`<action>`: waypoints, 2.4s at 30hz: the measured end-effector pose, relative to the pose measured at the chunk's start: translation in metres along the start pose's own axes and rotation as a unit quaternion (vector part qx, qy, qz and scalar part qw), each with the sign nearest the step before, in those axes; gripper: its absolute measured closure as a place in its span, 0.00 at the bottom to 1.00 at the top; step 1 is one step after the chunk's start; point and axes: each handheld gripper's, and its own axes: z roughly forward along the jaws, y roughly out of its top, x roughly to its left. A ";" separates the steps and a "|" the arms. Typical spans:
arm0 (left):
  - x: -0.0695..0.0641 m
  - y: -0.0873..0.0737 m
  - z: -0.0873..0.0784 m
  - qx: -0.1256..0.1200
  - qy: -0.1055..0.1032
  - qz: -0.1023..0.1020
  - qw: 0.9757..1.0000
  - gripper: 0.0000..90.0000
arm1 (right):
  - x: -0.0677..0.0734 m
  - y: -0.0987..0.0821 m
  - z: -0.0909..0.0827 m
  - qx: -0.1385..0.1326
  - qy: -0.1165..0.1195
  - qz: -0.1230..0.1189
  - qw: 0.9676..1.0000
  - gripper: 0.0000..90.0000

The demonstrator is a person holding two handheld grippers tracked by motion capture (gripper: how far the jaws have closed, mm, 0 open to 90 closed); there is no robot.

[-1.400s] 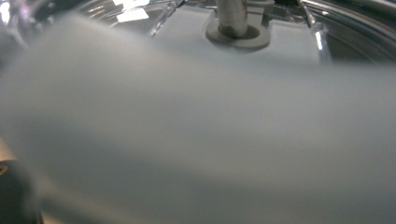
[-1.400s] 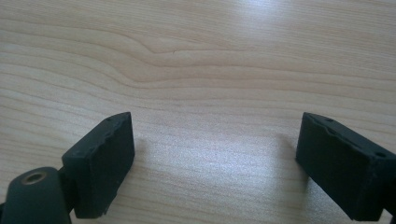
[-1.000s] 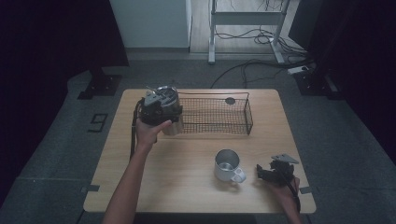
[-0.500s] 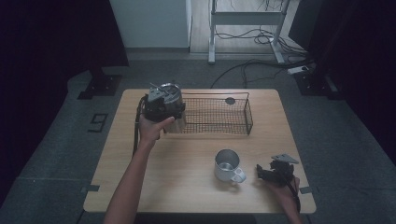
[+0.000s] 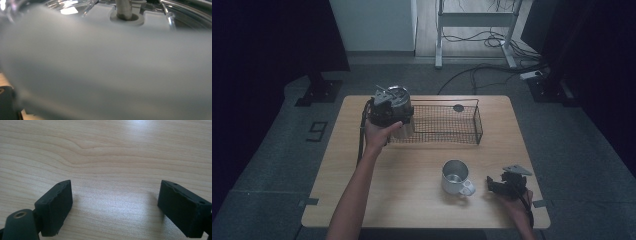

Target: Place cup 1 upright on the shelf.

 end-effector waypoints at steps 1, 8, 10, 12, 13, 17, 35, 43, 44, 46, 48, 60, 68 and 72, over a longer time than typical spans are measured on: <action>0.000 0.001 0.001 -0.001 0.001 0.000 1.000 0.04 | 0.000 0.000 0.000 0.000 0.000 0.000 1.000 0.14; -0.002 0.007 0.012 0.007 0.006 0.011 1.000 0.04 | 0.000 0.000 0.000 0.000 0.000 0.000 1.000 0.14; -0.003 0.007 0.015 0.008 0.006 0.014 1.000 0.04 | 0.000 0.000 0.000 0.000 0.000 0.000 1.000 0.14; -0.004 0.008 0.019 0.010 0.006 0.013 1.000 0.04 | 0.000 0.000 0.000 0.000 0.000 0.000 1.000 0.14; -0.004 0.008 0.021 0.011 0.006 0.013 1.000 0.04 | 0.000 0.000 0.000 0.000 0.000 0.000 1.000 0.14; -0.004 0.008 0.028 0.014 0.004 0.012 1.000 0.04 | 0.000 0.000 0.000 0.000 0.000 0.000 1.000 0.14; -0.002 0.009 0.048 0.018 0.014 0.003 1.000 0.04 | 0.000 0.000 0.000 -0.001 0.000 0.000 1.000 0.14; 0.002 0.011 0.057 0.027 0.026 0.004 0.999 0.04 | 0.000 0.000 0.000 -0.001 0.000 0.001 1.000 0.15; 0.002 0.011 0.059 0.028 0.026 0.004 0.999 0.04 | 0.000 0.000 0.000 -0.001 0.000 0.001 1.000 0.15; 0.003 0.012 0.061 0.030 0.027 0.006 0.999 0.04 | 0.000 0.000 0.000 -0.001 -0.001 0.001 1.000 0.15; 0.003 0.012 0.064 0.034 0.028 0.006 0.999 0.04 | 0.000 0.000 0.000 -0.001 -0.001 0.001 1.000 0.15; 0.001 0.010 0.079 0.040 0.029 0.007 0.999 0.04 | 0.000 0.000 0.000 -0.001 -0.006 0.006 1.000 0.15; 0.004 0.005 0.093 0.049 0.040 -0.001 0.998 0.04 | 0.000 0.000 0.000 -0.001 -0.007 0.006 1.000 0.15; 0.005 0.003 0.096 0.049 0.041 -0.003 0.998 0.04 | 0.000 0.000 0.000 -0.001 -0.007 0.006 1.000 0.15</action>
